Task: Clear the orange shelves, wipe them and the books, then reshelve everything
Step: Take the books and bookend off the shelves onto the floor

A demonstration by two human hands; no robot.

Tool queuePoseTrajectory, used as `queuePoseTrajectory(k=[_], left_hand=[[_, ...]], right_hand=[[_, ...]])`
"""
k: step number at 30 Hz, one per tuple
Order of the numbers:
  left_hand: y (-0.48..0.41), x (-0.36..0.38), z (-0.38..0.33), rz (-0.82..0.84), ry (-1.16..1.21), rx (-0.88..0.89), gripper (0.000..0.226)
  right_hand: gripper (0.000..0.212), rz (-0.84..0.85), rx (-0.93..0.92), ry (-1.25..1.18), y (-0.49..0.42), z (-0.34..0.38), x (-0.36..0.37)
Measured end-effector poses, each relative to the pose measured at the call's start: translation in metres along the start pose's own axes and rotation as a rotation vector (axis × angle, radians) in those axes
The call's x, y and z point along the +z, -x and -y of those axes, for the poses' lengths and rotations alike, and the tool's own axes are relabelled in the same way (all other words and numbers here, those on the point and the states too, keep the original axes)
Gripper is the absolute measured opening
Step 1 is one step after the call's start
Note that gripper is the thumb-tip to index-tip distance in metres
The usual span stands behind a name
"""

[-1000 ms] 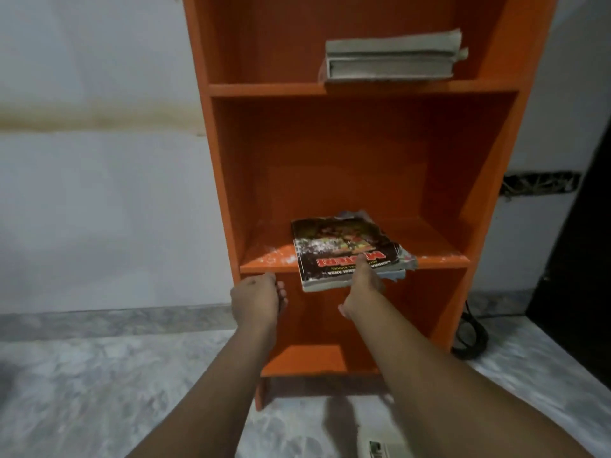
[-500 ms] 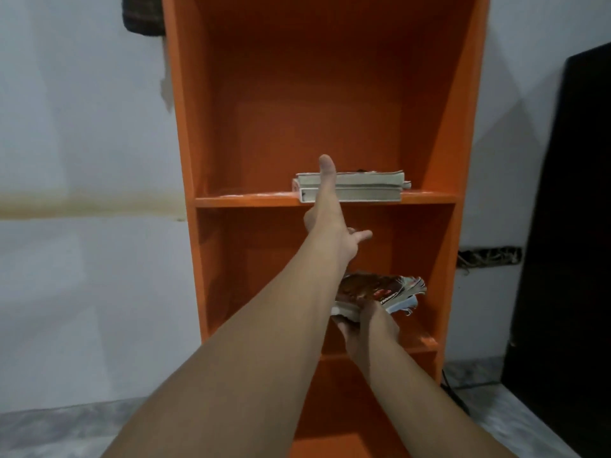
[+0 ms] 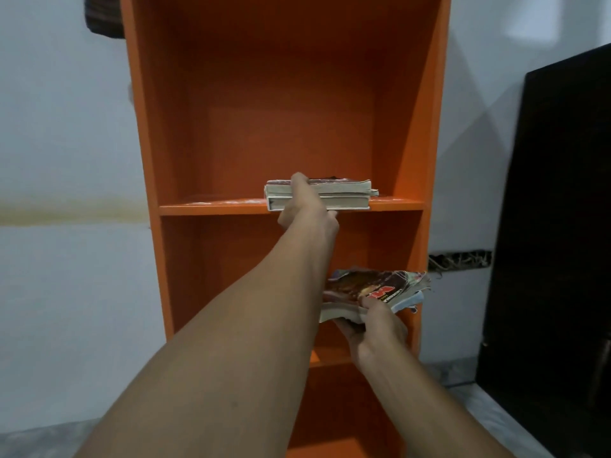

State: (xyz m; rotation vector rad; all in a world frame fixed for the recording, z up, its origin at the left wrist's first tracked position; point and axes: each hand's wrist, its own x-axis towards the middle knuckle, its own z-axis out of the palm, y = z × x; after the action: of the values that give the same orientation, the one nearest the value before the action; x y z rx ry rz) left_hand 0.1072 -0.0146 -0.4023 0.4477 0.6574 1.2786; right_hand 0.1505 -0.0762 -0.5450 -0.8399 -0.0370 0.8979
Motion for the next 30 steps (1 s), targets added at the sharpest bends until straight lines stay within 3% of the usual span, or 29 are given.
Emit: queuePoseTrajectory(k=[3, 13, 20, 25, 30], left_hand=[[0.009, -0.006, 0.002, -0.020, -0.010, 0.010, 0.034], [0.059, -0.043, 0.018, 0.047, 0.077, 0.016, 0.028], [0.098, -0.083, 0.052, 0.109, 0.125, 0.130, 0.021], [0.131, -0.116, 0.076, 0.184, 0.176, 0.211, 0.026], [0.158, -0.161, 0.107, 0.069, 0.146, 0.203, 0.034]], right_hand=[[0.025, -0.014, -0.028, -0.009, 0.015, 0.000, -0.011], [0.012, 0.026, -0.039, -0.093, 0.065, 0.005, -0.053], [0.025, 0.040, -0.029, -0.085, 0.072, -0.003, -0.099], [0.012, 0.087, -0.011, -0.103, 0.089, -0.001, -0.156], [0.012, 0.066, 0.035, -0.114, 0.104, 0.006, -0.211]])
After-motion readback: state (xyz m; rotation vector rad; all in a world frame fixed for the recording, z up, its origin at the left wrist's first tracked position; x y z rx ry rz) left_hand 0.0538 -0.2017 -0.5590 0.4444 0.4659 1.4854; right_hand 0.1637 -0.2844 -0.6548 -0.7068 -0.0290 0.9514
